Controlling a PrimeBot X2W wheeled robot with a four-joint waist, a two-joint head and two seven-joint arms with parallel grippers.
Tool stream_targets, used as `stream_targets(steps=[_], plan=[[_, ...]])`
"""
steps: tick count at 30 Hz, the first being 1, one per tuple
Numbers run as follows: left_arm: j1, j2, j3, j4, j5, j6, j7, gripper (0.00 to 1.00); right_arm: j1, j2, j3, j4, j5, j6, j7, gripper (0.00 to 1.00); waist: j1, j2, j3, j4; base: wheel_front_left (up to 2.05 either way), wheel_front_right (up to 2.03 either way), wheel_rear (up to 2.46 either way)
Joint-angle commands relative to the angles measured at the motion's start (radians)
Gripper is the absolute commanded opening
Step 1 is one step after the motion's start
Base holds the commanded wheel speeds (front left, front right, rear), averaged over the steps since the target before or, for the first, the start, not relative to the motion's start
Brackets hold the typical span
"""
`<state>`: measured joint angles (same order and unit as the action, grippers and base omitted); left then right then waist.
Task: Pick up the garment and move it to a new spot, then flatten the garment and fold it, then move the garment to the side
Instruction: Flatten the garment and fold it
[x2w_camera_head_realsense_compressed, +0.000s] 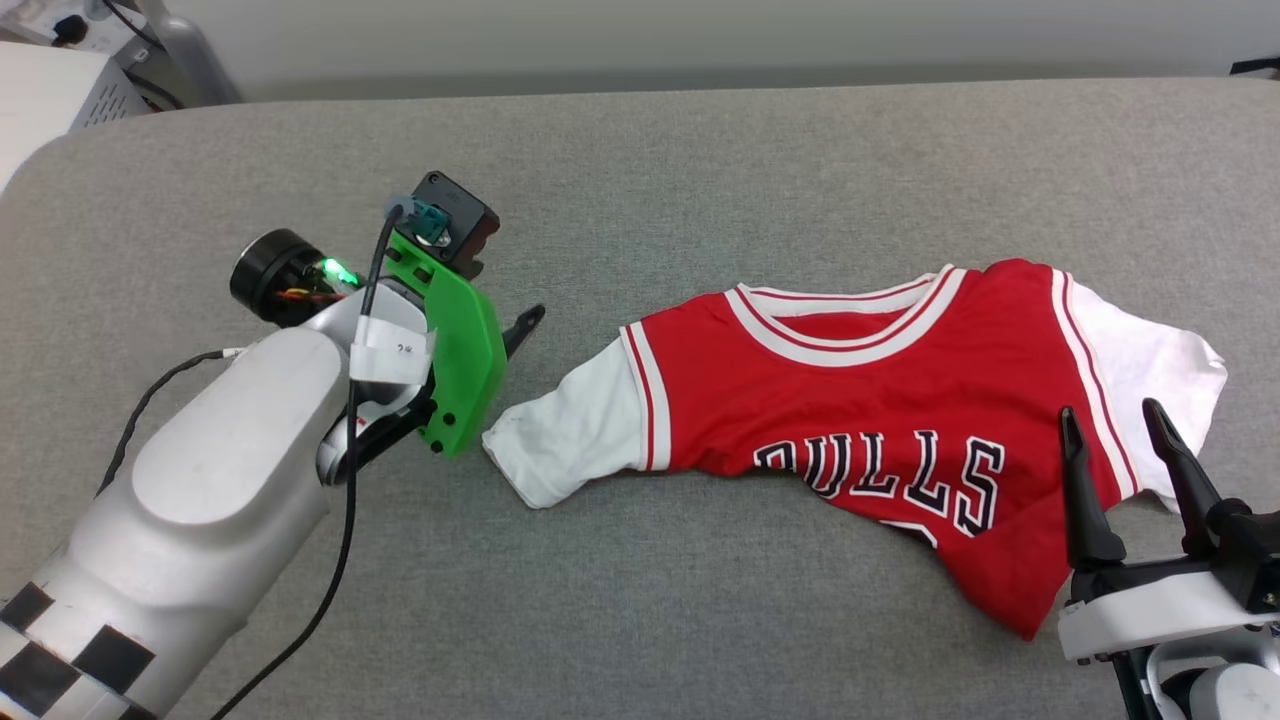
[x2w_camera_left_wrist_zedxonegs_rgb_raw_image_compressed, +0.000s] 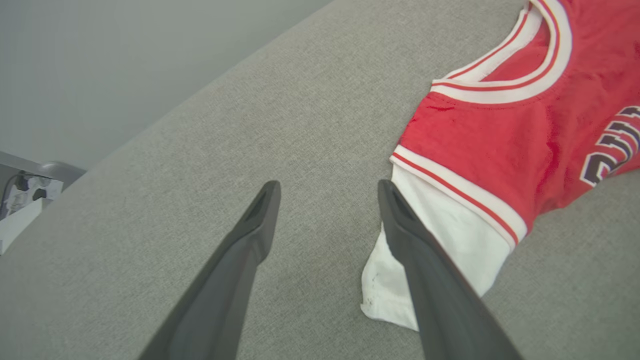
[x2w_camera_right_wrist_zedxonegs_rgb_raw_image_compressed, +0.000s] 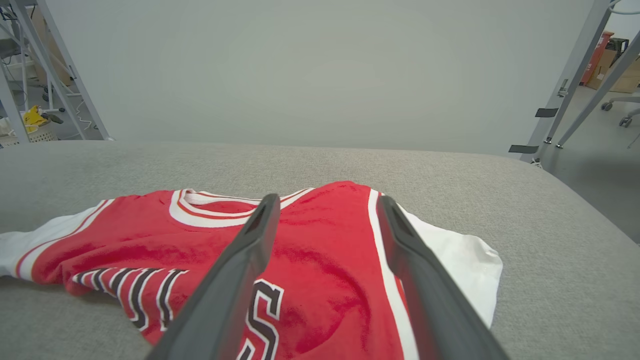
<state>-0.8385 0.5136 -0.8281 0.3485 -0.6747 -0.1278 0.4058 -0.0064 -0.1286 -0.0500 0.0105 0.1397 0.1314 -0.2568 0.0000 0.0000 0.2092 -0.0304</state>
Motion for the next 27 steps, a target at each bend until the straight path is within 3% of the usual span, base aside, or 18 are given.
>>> stream_targets(steps=[1,8,19,20,22,27], plan=[[-0.028,0.021,-0.036,-0.005,-0.048,-0.003,0.042,1.00,-0.015,0.005,-0.005,-0.007,-0.011,-0.001,-0.005,1.00,0.0000,0.0000,0.024,-0.019,0.00,0.00,0.00],[-0.070,0.098,-0.214,-0.001,-0.188,-0.003,0.166,1.00,-0.039,0.013,-0.009,-0.013,-0.017,-0.001,-0.005,1.00,0.0000,0.0000,0.066,-0.039,0.00,0.00,0.00],[-0.086,0.090,-0.402,0.095,-0.249,-0.003,0.169,1.00,-0.079,0.023,-0.004,-0.007,-0.028,-0.001,-0.005,1.00,0.0000,0.0000,0.117,-0.057,0.00,0.00,0.00],[-0.086,0.085,-0.411,0.104,-0.252,-0.003,0.164,0.56,-0.081,0.024,-0.005,-0.005,-0.028,-0.001,-0.005,1.00,0.0000,0.0000,0.117,-0.056,0.00,0.00,0.00],[-0.088,0.078,-0.421,0.108,-0.257,-0.003,0.132,0.00,-0.080,0.025,-0.008,-0.001,-0.030,-0.001,-0.005,1.00,0.0000,0.0000,0.111,-0.053,0.00,0.00,0.00],[-0.105,0.081,-0.418,0.102,-0.248,-0.003,-0.016,0.00,-0.065,0.030,-0.012,0.008,-0.033,-0.001,-0.005,1.00,0.0000,0.0000,0.069,-0.036,0.00,0.00,0.00]])
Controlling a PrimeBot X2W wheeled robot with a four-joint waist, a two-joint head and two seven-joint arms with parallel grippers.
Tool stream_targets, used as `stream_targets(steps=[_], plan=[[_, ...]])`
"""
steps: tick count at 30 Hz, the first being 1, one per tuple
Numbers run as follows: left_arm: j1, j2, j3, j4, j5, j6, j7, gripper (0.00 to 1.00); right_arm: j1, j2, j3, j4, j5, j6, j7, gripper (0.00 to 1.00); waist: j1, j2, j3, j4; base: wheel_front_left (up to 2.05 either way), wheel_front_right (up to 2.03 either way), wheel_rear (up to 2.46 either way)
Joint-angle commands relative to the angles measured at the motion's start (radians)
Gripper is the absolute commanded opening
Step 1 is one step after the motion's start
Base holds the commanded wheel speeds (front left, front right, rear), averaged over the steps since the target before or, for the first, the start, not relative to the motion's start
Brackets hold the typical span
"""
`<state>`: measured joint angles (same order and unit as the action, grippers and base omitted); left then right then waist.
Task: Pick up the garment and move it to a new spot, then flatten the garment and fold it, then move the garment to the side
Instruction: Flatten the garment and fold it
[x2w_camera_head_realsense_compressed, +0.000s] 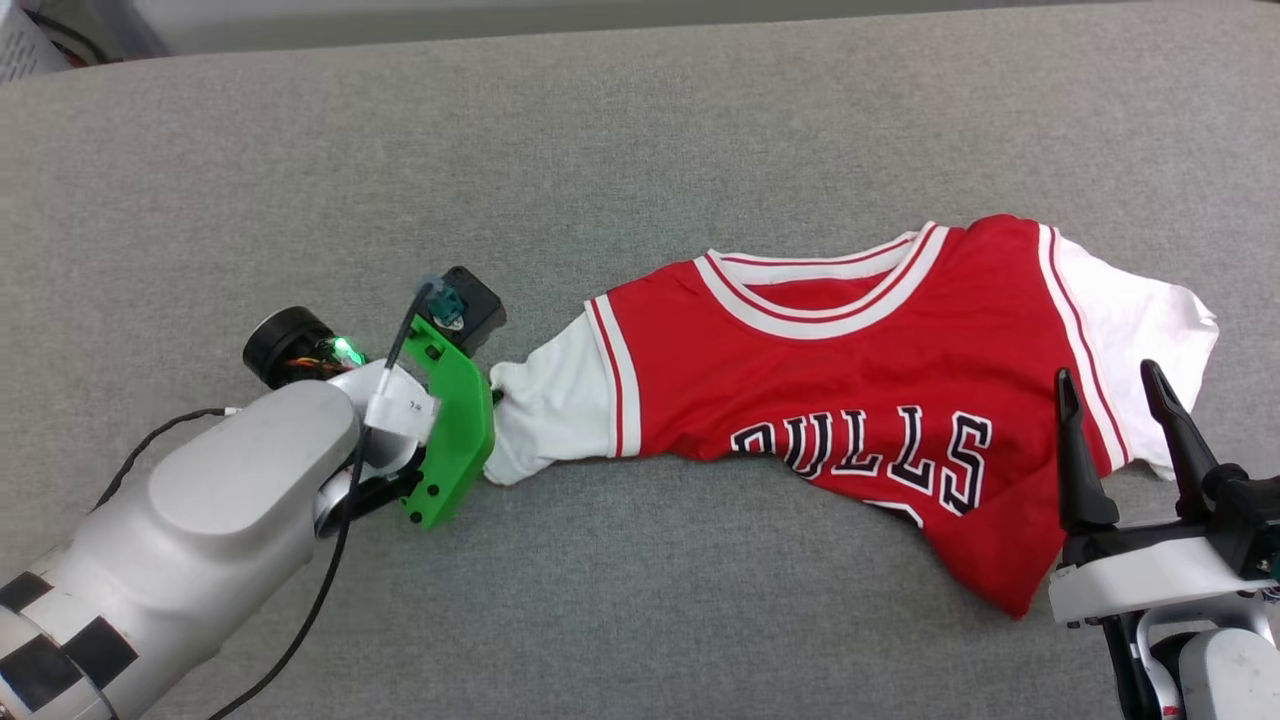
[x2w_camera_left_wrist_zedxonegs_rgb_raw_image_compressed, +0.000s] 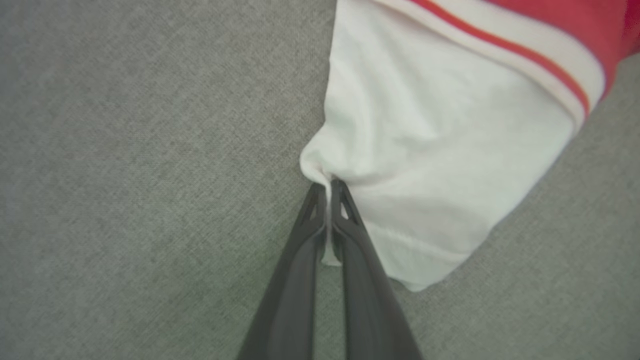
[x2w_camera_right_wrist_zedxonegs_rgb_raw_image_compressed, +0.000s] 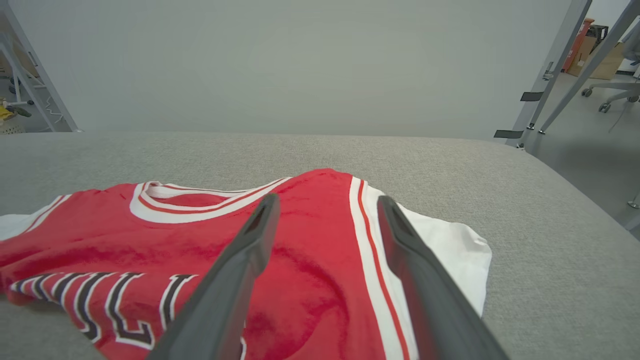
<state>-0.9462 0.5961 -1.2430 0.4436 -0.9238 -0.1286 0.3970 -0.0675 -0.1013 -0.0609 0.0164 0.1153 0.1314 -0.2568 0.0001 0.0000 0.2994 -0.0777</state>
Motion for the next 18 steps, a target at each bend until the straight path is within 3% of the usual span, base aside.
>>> stream_targets(steps=[1,7,13,18], plan=[[0.001,0.004,0.007,0.001,0.002,-0.002,-0.048,0.00,0.002,0.003,-0.004,0.004,-0.009,-0.001,-0.005,1.00,-0.0001,0.0000,-0.032,0.017,0.00,0.00,0.00],[0.000,0.058,0.057,-0.085,0.016,0.016,-0.178,0.00,0.037,0.004,-0.025,0.003,-0.011,-0.001,-0.005,1.00,-0.0001,0.0000,-0.090,0.055,0.00,0.00,0.00],[-0.020,0.124,0.089,-0.201,0.034,0.067,-0.200,0.00,0.042,-0.005,-0.012,-0.006,-0.012,-0.001,-0.005,1.00,-0.0001,0.0000,-0.101,0.051,0.00,0.00,0.00],[-0.085,0.121,0.100,-0.230,0.069,0.082,-0.188,0.00,0.022,-0.006,-0.008,-0.024,-0.011,-0.001,-0.005,1.00,-0.0001,0.0000,-0.046,0.011,0.00,0.00,0.00]])
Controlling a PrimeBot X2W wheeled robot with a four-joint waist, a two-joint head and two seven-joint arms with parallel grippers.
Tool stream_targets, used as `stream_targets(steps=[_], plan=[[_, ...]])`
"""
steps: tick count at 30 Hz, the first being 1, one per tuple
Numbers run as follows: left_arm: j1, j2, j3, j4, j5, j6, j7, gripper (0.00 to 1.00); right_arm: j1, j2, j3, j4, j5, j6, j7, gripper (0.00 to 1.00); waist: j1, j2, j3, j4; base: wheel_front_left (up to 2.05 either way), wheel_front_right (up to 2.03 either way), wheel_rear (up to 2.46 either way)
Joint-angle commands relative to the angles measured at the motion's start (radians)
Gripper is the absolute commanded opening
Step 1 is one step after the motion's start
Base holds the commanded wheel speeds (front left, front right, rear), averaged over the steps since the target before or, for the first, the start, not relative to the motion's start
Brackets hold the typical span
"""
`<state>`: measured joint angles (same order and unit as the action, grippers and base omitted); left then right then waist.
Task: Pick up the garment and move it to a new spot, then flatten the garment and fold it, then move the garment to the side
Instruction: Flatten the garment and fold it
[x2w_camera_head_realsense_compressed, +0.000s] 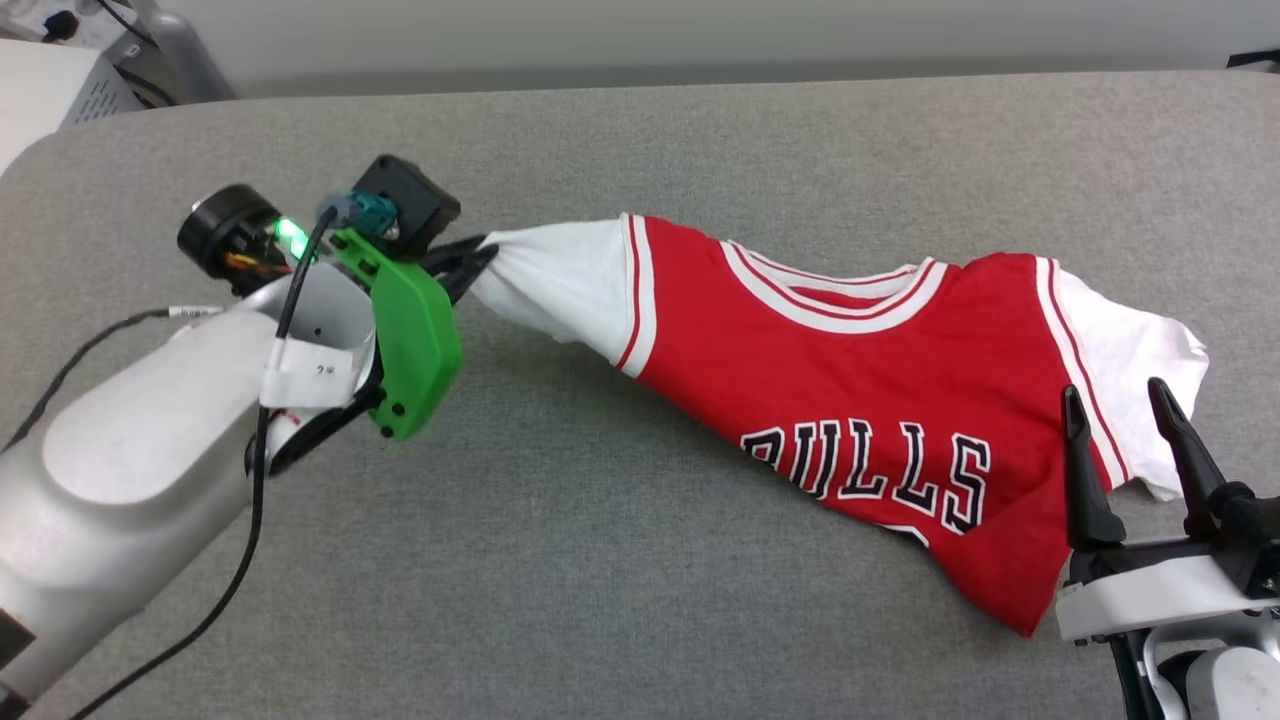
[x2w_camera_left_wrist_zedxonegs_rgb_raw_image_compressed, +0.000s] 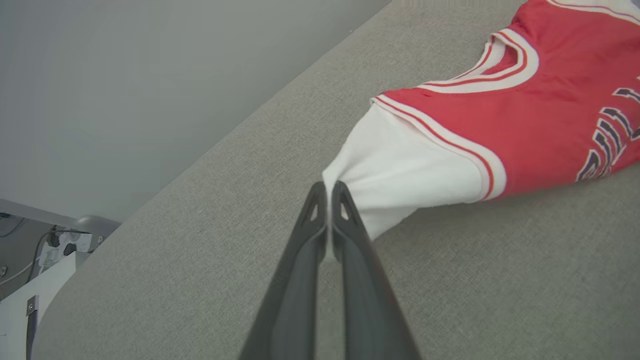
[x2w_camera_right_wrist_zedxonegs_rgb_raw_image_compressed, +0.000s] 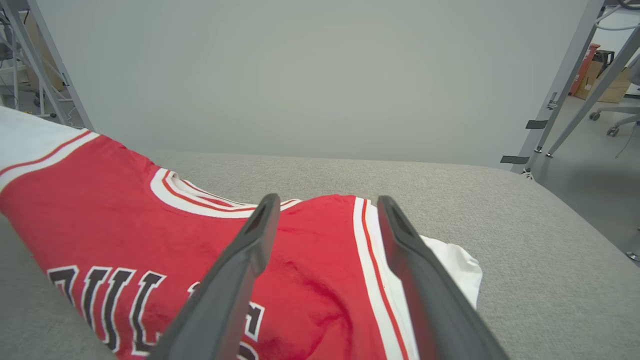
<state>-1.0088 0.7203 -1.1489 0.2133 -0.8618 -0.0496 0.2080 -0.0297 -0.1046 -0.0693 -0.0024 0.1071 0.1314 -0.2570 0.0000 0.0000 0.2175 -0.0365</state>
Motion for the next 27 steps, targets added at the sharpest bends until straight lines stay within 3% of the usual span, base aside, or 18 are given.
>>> stream_targets(steps=[1,7,16,27], plan=[[-0.039,-0.010,0.007,0.004,0.014,0.001,0.005,0.00,-0.022,-0.002,0.002,-0.007,-0.004,-0.001,-0.005,1.00,0.0000,0.0000,0.048,-0.038,0.00,0.00,0.00],[-0.163,-0.083,0.018,0.114,0.047,-0.021,0.016,0.00,-0.081,0.008,0.019,-0.021,-0.004,-0.001,-0.005,1.00,0.0000,0.0000,0.150,-0.104,0.00,0.00,0.00],[-0.317,-0.225,-0.011,0.408,0.101,-0.066,-0.040,0.00,-0.171,0.022,0.028,-0.038,-0.005,-0.001,-0.005,1.00,0.0000,0.0000,0.280,-0.188,0.00,0.00,0.00],[-0.298,-0.323,-0.092,0.697,0.077,-0.081,-0.114,0.00,-0.208,0.040,0.034,-0.057,-0.009,-0.001,-0.005,1.00,0.0000,0.0000,0.334,-0.237,0.00,0.00,0.00]])
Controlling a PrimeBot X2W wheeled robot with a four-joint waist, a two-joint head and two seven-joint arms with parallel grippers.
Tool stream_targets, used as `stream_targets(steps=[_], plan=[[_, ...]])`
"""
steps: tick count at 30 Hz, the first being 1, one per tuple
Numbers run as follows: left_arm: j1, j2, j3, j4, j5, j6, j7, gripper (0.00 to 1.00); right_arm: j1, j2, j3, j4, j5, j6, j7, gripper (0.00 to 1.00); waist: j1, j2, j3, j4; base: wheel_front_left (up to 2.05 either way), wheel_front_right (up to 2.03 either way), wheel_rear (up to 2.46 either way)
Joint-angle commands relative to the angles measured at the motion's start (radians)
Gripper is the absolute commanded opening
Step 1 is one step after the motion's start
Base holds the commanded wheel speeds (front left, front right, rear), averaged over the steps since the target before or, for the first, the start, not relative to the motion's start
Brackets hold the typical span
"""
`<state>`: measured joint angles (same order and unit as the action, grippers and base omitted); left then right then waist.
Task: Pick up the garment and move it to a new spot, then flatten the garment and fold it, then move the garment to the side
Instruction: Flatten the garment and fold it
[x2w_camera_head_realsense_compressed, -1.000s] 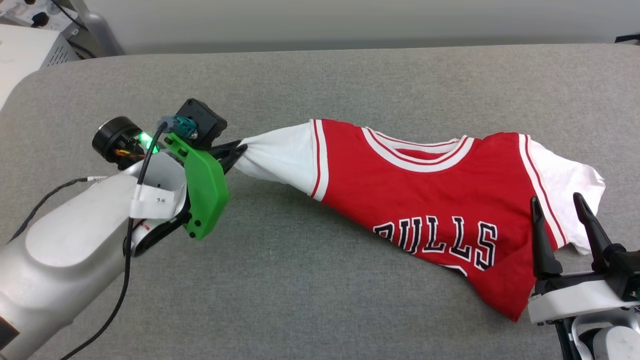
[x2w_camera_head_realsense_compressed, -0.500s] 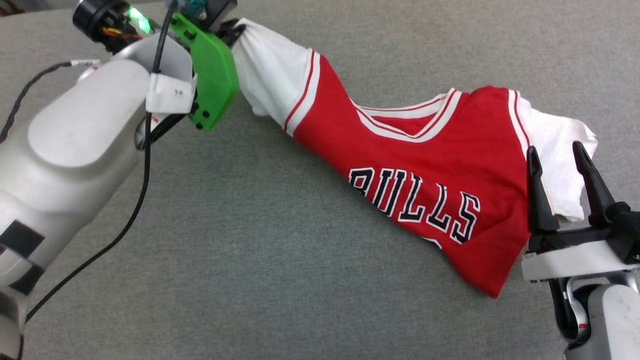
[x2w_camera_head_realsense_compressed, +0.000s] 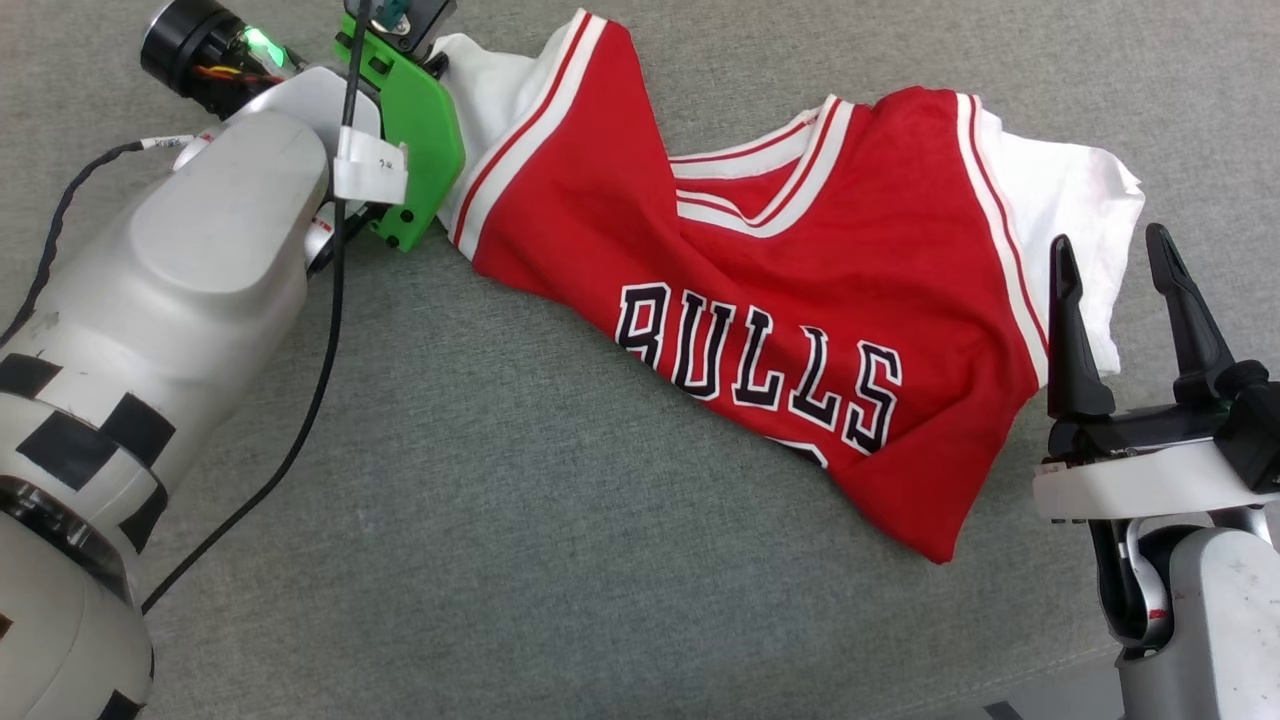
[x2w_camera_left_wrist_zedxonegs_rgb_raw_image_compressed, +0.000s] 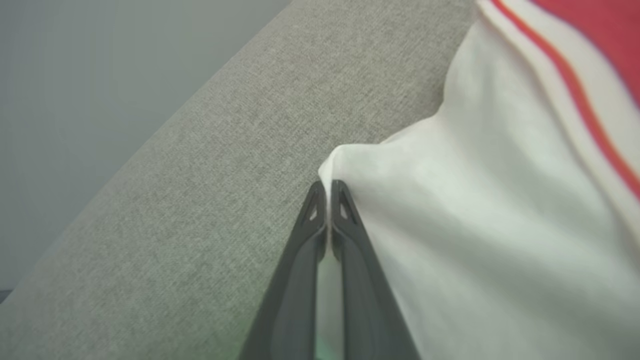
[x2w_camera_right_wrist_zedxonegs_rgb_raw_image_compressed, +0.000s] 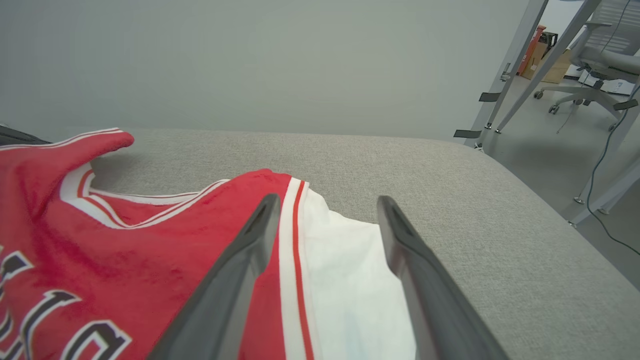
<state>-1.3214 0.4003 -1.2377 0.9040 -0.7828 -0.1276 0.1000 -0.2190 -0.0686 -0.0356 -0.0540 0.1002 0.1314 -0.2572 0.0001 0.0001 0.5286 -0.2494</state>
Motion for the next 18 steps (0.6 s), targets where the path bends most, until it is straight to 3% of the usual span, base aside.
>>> stream_targets(steps=[1,2,3,6,7,12,15,16,18], plan=[[0.025,-0.004,-0.011,0.016,-0.008,-0.003,-0.005,0.00,-0.020,0.004,0.000,-0.005,-0.003,-0.001,-0.005,1.00,-0.0001,-0.0001,0.024,-0.024,0.00,0.00,0.00],[0.042,-0.006,-0.025,0.028,-0.036,-0.003,-0.041,0.46,-0.022,0.007,-0.009,-0.012,-0.011,-0.001,-0.005,1.00,-0.0001,-0.0001,0.011,-0.010,0.00,0.00,0.00],[0.040,-0.006,-0.025,0.028,-0.039,-0.003,-0.066,1.00,-0.021,0.007,-0.012,-0.014,-0.012,-0.001,-0.005,1.00,-0.0001,-0.0001,0.004,-0.004,0.00,0.00,0.00],[0.034,-0.001,-0.021,0.037,-0.047,-0.003,-0.180,1.00,-0.017,-0.001,-0.025,-0.019,-0.017,-0.001,-0.005,1.00,-0.0001,-0.0001,-0.028,0.016,0.00,0.00,0.00],[0.041,0.001,0.004,0.048,-0.054,-0.001,-0.299,1.00,-0.014,-0.028,-0.053,-0.026,-0.017,-0.001,-0.005,1.00,-0.0001,-0.0001,-0.072,0.045,0.00,0.00,0.00],[0.087,0.024,0.081,-0.005,-0.058,0.056,-0.360,1.00,-0.024,-0.122,-0.088,-0.016,0.000,-0.001,-0.005,1.00,-0.0001,-0.0001,-0.139,0.088,0.00,0.00,0.00],[0.147,0.071,0.200,-0.162,-0.016,0.136,-0.361,1.00,-0.045,-0.208,-0.081,0.009,0.033,-0.001,0.019,1.00,-0.0001,-0.0001,-0.171,0.114,0.00,0.00,0.00],[0.260,0.117,0.314,-0.321,0.040,0.210,-0.361,1.00,-0.083,-0.310,-0.056,0.043,0.111,-0.001,0.104,1.00,-0.0001,-0.0001,-0.193,0.135,0.00,0.00,0.00],[0.352,0.137,0.390,-0.422,0.079,0.259,-0.361,1.00,-0.105,-0.372,-0.030,0.053,0.166,-0.001,0.184,1.00,-0.0001,-0.0001,-0.207,0.149,0.00,0.00,0.00]])
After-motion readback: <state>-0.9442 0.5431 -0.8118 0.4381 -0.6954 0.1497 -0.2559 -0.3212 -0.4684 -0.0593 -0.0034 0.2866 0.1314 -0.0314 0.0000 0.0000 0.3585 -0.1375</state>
